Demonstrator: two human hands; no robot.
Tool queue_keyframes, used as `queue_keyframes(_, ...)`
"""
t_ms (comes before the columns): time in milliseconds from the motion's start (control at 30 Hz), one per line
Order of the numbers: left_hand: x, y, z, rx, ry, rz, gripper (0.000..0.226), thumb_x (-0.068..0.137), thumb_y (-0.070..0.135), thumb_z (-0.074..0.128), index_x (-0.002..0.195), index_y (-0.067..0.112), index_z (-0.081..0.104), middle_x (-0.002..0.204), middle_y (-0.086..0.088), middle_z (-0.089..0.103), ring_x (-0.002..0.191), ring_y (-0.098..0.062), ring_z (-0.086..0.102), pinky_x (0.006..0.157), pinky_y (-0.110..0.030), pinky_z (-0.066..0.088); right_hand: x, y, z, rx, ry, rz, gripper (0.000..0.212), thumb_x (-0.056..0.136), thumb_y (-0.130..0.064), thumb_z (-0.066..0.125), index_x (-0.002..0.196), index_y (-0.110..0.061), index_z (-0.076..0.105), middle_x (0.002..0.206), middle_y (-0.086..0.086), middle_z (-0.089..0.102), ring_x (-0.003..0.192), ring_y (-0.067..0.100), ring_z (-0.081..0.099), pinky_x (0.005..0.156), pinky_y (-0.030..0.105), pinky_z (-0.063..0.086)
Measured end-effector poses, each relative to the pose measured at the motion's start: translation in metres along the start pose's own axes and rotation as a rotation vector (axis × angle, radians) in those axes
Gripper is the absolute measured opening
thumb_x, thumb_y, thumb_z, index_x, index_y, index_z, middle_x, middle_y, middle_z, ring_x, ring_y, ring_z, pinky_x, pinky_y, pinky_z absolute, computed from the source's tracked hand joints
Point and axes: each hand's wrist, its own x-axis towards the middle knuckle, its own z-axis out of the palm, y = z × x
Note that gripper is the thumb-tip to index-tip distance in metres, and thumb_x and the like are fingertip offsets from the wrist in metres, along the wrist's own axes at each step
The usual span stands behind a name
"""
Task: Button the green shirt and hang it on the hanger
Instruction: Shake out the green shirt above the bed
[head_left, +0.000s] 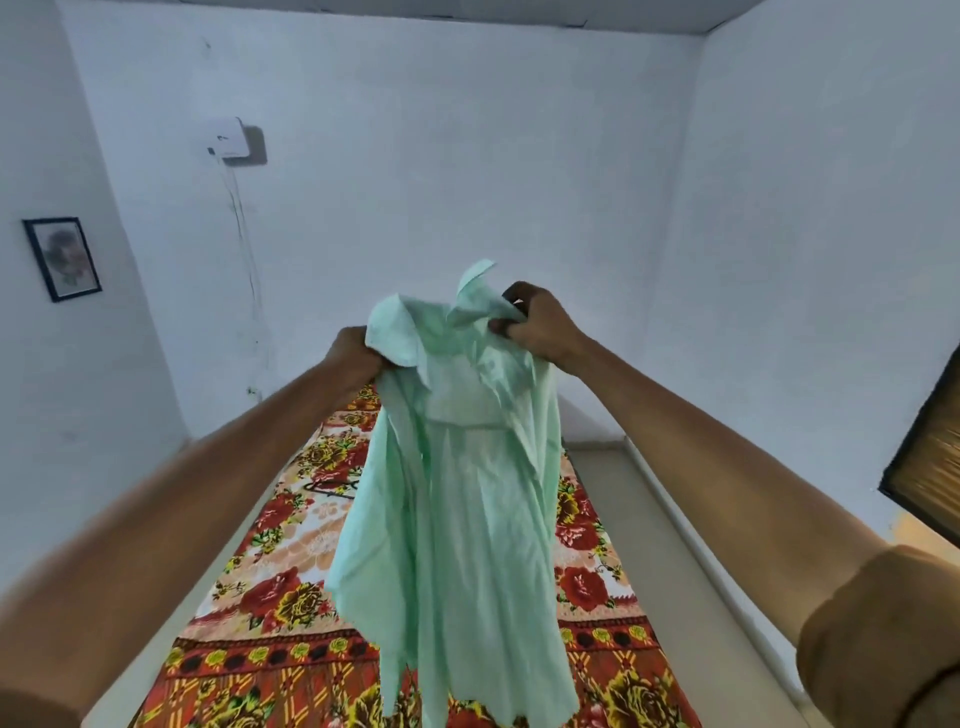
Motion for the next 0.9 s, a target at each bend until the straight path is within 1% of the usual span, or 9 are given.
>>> queue_keyframes(100, -0.001, -0.013, 0.000, -0.067, -0.034, -0.009, 0.023, 0.092, -0.017, 0.055, 0.106, -0.004, 0.068, 0.086, -0.013, 0.067, 0.076, -0.028, 0.065, 0.054, -0.027, 0.058, -0.006, 0.004, 0.009, 0.068, -0.020, -0.004, 0.027, 0.084, 0.002, 0.071, 0.109, -0.004, 0.063, 0.097, 0.014, 0.071, 0.084, 0.022, 0.064, 0.076, 0.034, 0.052)
queue_keyframes(233, 0.002, -0.022, -0.001, -0.518, -0.013, -0.169, 0.016, 0.104, 0.016, 0.053, 0.107, 0.008, 0.067, 0.095, -0.008, 0.069, 0.085, -0.025, 0.066, 0.076, -0.039, 0.059, -0.009, 0.011, 0.021, 0.034, 0.190, 0.021, 0.034, 0.079, 0.008, 0.059, 0.111, -0.004, 0.064, 0.104, 0.007, 0.068, 0.092, 0.020, 0.059, 0.073, 0.028, 0.046)
queue_keyframes(367, 0.004, -0.037, -0.010, 0.012, -0.049, -0.040, 0.022, 0.099, -0.001, 0.050, 0.100, 0.008, 0.070, 0.090, -0.008, 0.069, 0.082, -0.024, 0.065, 0.064, -0.032, 0.055, -0.015, 0.026, 0.034, -0.087, 0.043, 0.013, 0.024, 0.082, 0.003, 0.065, 0.101, -0.011, 0.067, 0.092, 0.006, 0.070, 0.083, 0.019, 0.063, 0.057, 0.007, 0.042)
queue_keyframes(433, 0.008, -0.044, -0.014, 0.196, -0.037, 0.041, 0.025, 0.091, -0.013, 0.050, 0.104, -0.006, 0.070, 0.095, -0.018, 0.069, 0.088, -0.025, 0.063, 0.074, -0.036, 0.052, -0.020, 0.029, 0.041, -0.047, 0.093, 0.028, 0.022, 0.081, 0.004, 0.063, 0.097, -0.010, 0.067, 0.089, 0.004, 0.070, 0.081, 0.017, 0.063, 0.057, 0.005, 0.043)
queue_keyframes(533, 0.011, -0.054, -0.017, 0.418, 0.028, 0.038, 0.018, 0.084, -0.015, 0.053, 0.093, -0.015, 0.069, 0.084, -0.020, 0.064, 0.083, -0.021, 0.058, 0.067, -0.036, 0.045, -0.026, 0.033, 0.056, -0.054, 0.041, 0.062, 0.020, 0.082, 0.002, 0.066, 0.100, -0.008, 0.066, 0.091, 0.010, 0.072, 0.080, 0.019, 0.063, 0.061, 0.014, 0.046)
queue_keyframes(633, 0.010, -0.066, -0.018, 0.402, 0.038, -0.016, 0.016, 0.082, -0.018, 0.052, 0.083, -0.014, 0.068, 0.073, -0.012, 0.057, 0.070, -0.016, 0.055, 0.050, -0.029, 0.049, -0.033, 0.040, 0.070, -0.081, 0.026, 0.075, 0.021, 0.081, 0.000, 0.070, 0.098, -0.011, 0.066, 0.090, 0.012, 0.072, 0.078, 0.020, 0.062, 0.068, 0.032, 0.049)
queue_keyframes(733, 0.011, -0.083, -0.024, 0.284, 0.070, -0.066, 0.020, 0.085, -0.017, 0.051, 0.073, -0.011, 0.065, 0.065, -0.012, 0.056, 0.064, -0.024, 0.061, 0.048, -0.037, 0.056, -0.035, 0.048, 0.081, -0.096, 0.023, 0.102, 0.022, 0.078, -0.002, 0.073, 0.096, -0.012, 0.067, 0.084, 0.004, 0.070, 0.078, 0.019, 0.063, 0.068, 0.030, 0.049)
queue_keyframes(833, 0.012, -0.096, -0.031, 0.266, 0.025, -0.064, 0.020, 0.089, -0.018, 0.052, 0.086, -0.010, 0.070, 0.075, -0.018, 0.065, 0.069, -0.037, 0.069, 0.062, -0.052, 0.062, -0.036, 0.056, 0.091, -0.137, -0.004, 0.140, 0.023, 0.077, -0.007, 0.076, 0.098, -0.012, 0.069, 0.093, 0.003, 0.072, 0.086, 0.023, 0.067, 0.074, 0.036, 0.054)
queue_keyframes(900, 0.017, -0.107, -0.033, 0.229, 0.007, -0.105, 0.022, 0.090, -0.018, 0.050, 0.091, -0.010, 0.070, 0.078, -0.021, 0.066, 0.057, -0.031, 0.067, 0.048, -0.044, 0.061, -0.036, 0.064, 0.101, -0.148, 0.007, 0.152, 0.020, 0.076, -0.007, 0.075, 0.094, -0.012, 0.069, 0.094, 0.003, 0.072, 0.087, 0.023, 0.067, 0.076, 0.037, 0.055)
